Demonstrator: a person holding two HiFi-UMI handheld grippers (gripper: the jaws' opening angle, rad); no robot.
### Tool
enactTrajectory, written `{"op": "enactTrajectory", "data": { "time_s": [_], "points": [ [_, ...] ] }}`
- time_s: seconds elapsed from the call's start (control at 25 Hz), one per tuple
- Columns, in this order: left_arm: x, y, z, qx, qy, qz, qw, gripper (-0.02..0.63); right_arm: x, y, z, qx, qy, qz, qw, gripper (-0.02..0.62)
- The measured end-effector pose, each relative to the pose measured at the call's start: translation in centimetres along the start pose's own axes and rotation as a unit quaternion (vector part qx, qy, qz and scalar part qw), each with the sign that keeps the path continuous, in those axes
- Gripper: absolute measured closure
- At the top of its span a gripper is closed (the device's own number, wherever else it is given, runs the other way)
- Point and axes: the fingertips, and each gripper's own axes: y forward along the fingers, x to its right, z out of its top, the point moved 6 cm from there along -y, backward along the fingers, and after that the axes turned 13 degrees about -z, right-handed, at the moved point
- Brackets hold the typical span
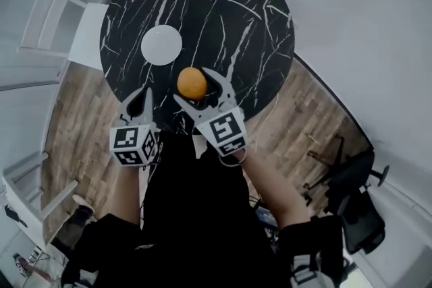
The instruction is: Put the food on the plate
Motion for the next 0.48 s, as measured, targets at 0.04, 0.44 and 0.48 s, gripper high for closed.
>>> {"op": "enactTrajectory", "data": {
  "time_s": [0.04,0.44,0.48],
  "points": [
    [-0.5,0.6,-0.3,-0.005,-0.004,-0.006,1.0000,0.606,0.1,0.5,-0.2,-0.007,0.001,-0.004,1.000,0.256],
    [-5.3,5.8,-2.3,-0.023,-0.025,-0.052,0.9981,0.605,0.6,5.4,-1.6,-0.072,-0.023,-0.015,0.997,0.256],
    [-5.8,6.4,-2.5,-0.024,-0.027,-0.054,0.9979,0.606,0.8,6.0,-1.6,-0.078,-0.030,-0.015,0.996,0.256]
  ]
}}
